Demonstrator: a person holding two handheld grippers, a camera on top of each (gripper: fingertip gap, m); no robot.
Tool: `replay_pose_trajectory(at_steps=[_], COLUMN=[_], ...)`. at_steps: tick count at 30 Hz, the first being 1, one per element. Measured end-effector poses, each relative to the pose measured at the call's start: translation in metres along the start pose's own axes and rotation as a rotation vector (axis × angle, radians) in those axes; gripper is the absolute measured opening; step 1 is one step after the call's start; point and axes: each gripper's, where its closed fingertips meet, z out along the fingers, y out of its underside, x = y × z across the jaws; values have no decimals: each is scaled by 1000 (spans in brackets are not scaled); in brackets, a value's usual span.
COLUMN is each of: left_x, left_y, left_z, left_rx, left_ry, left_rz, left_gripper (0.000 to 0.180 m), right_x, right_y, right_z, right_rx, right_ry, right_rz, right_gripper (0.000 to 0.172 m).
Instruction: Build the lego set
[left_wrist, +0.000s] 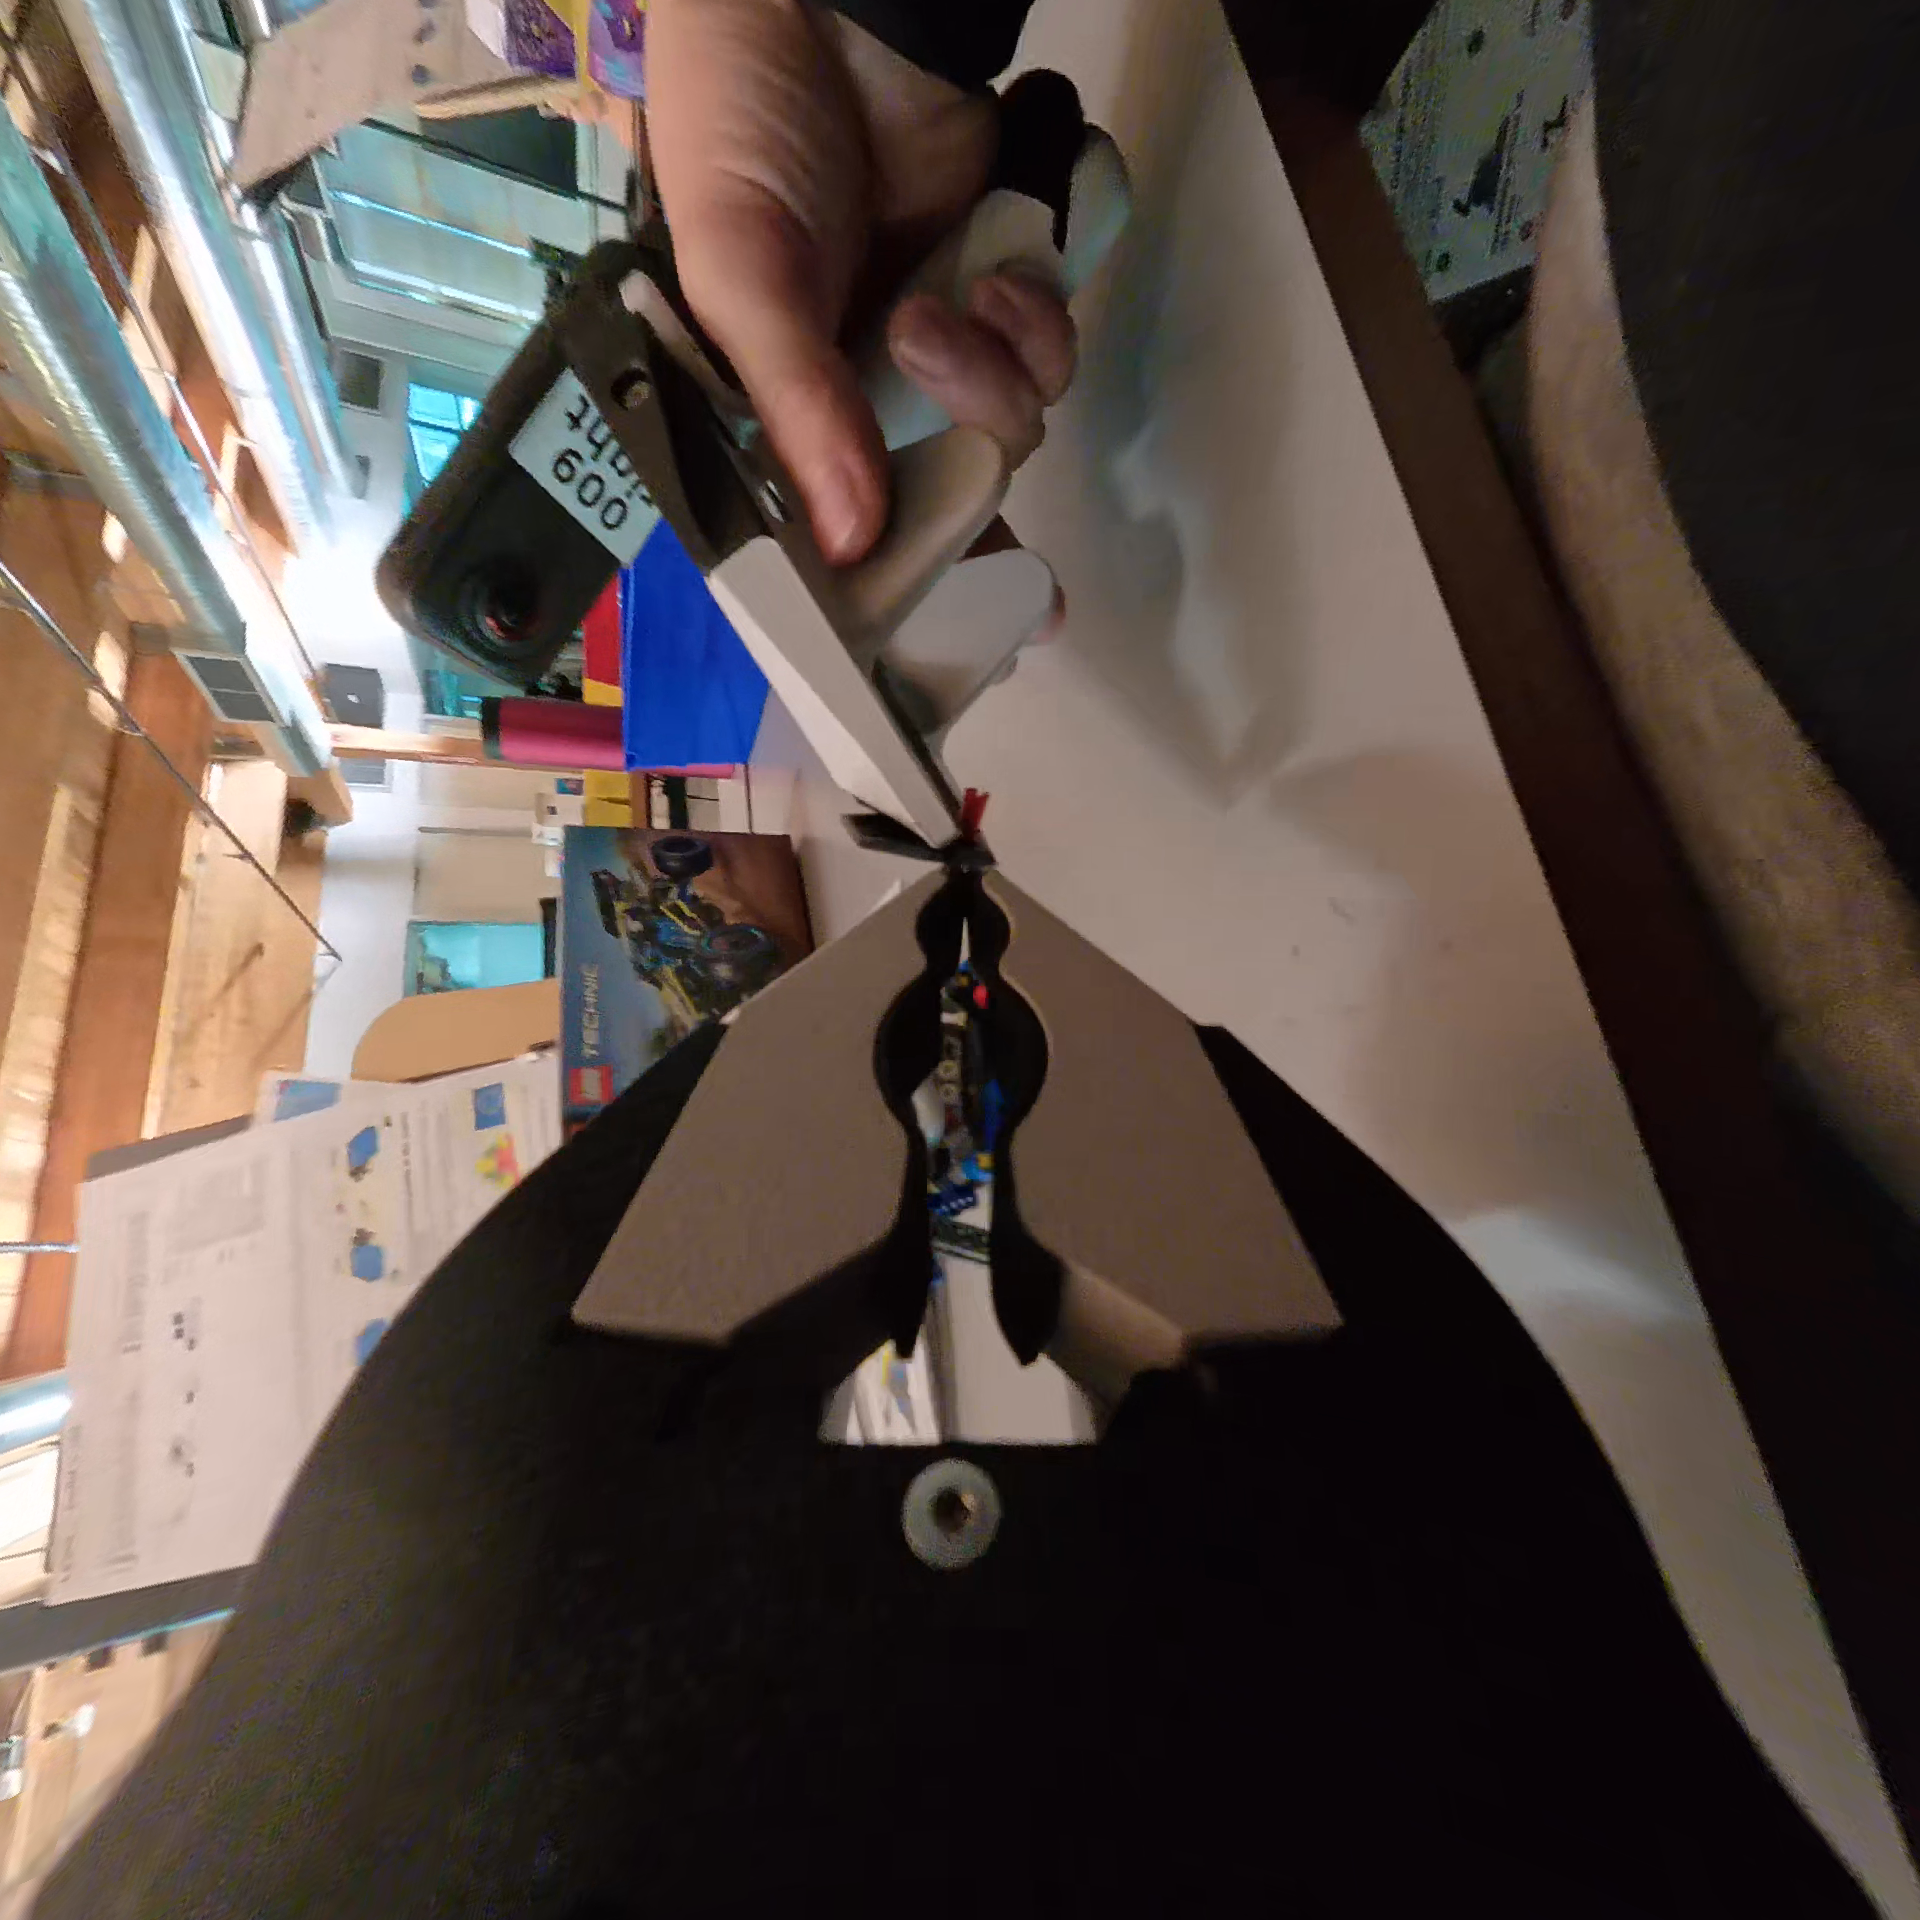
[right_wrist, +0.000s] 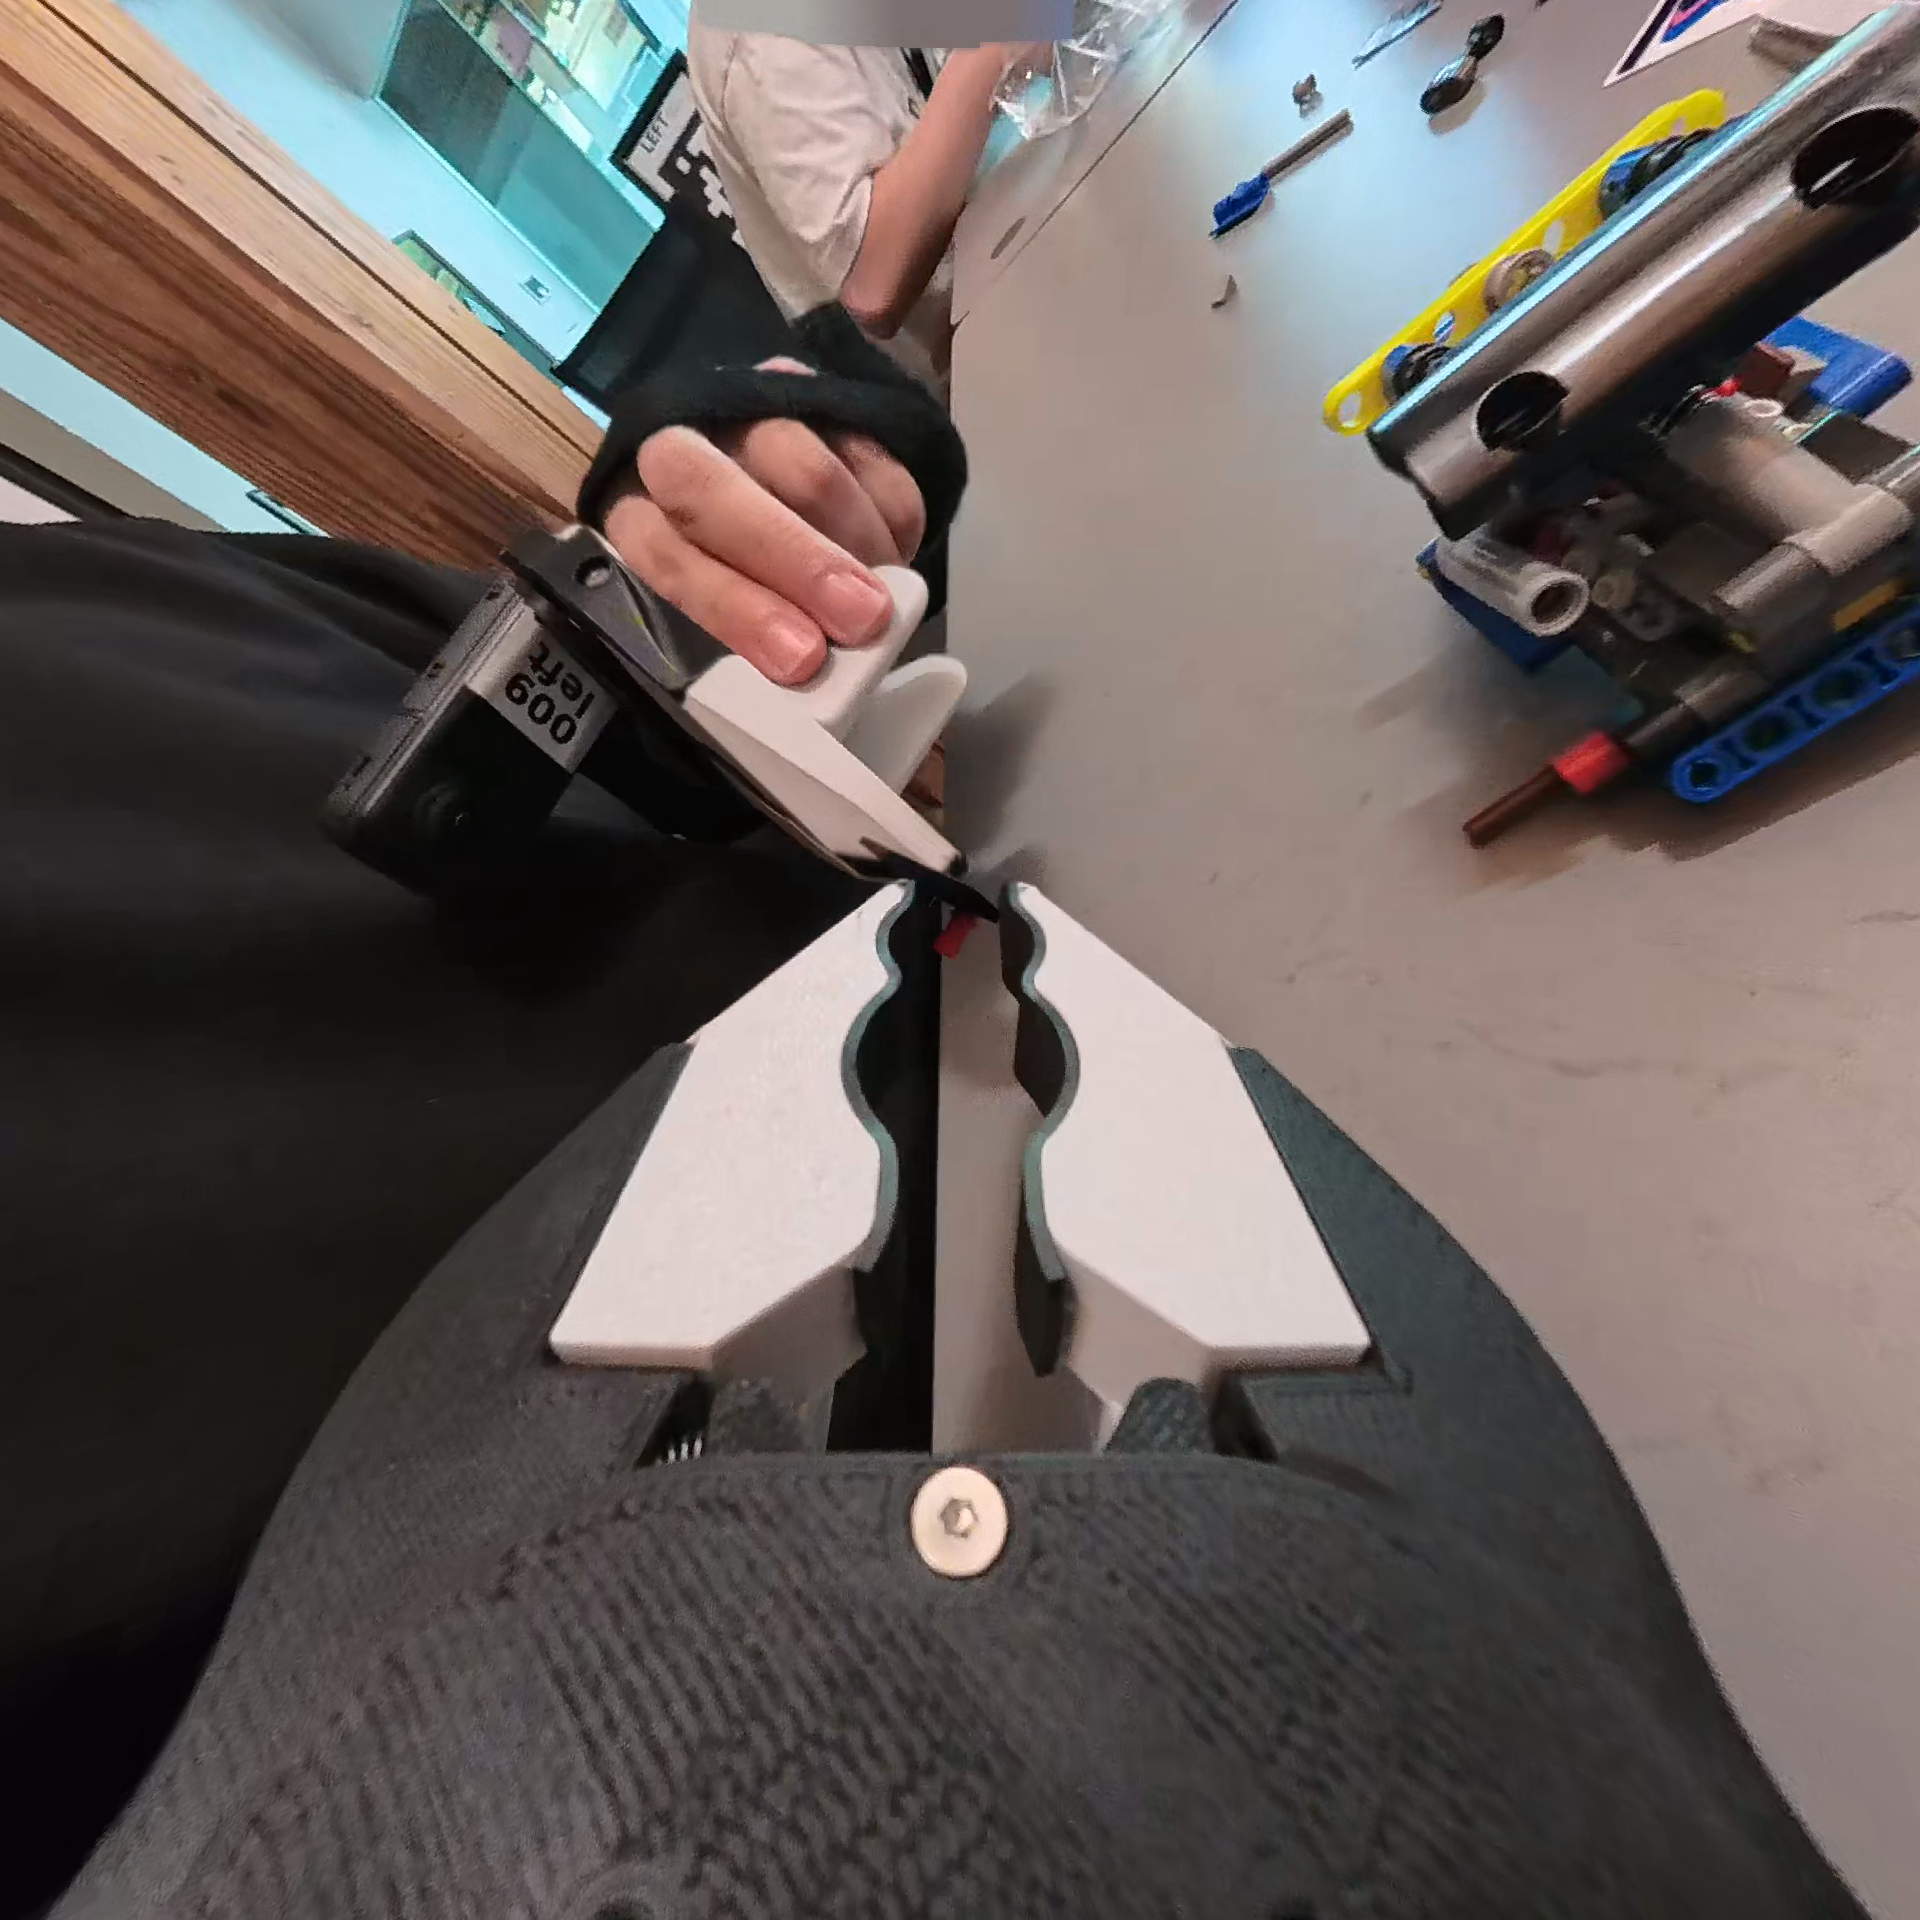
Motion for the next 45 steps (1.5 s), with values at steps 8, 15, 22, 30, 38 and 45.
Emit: replay_pose_trajectory(at_steps=[8, 15, 22, 30, 38, 45], left_x=[-2, 5, 19, 13, -42, -41], left_y=[-4, -23, -14, 18, 34, 32], left_z=[-9, -15, -12, 5, -9, -12], left_rx=[88, 263, 227, 182, 571, 602], left_ry=[19, 293, 402, 396, 476, 444], left_rz=[27, -117, -83, -750, -1846, -1818], left_gripper=[32, 28, 0, 0, 0, 0], right_x=[5, -14, -2, 25, 10, 6], right_y=[8, 27, 31, 12, -30, -39], right_z=[3, 17, 14, -5, -12, -8], right_rx=[-100, -299, -320, -209, 90, 196], right_ry=[-72, -215, -205, 16, 139, 129], right_rz=[49, 4, 30, -166, -447, -412], right_gripper=[11, 12, 20, 54, 37, 12])
